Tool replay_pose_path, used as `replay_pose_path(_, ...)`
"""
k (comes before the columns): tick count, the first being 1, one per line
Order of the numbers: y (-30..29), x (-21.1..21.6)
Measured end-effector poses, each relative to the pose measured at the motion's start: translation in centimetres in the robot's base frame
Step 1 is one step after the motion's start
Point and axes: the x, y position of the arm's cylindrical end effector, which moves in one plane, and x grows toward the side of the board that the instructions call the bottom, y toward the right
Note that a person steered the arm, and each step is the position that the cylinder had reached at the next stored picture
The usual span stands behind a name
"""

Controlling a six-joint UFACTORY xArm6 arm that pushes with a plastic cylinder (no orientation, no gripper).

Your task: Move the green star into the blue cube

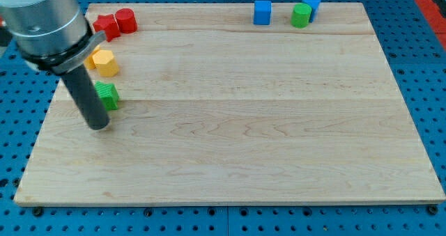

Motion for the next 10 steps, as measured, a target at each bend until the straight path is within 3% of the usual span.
replay_pose_path(1,-3.1,-3.4)
replay_pose_path(3,9.8,-7.0)
replay_pose_path(4,12.1,-11.5)
replay_pose_path(5,17.2,-11.2)
replay_pose_path(8,24.3,-8.1)
replay_pose_path(9,28.8,-11.1)
replay_pose_path(10,31.5,-17.5)
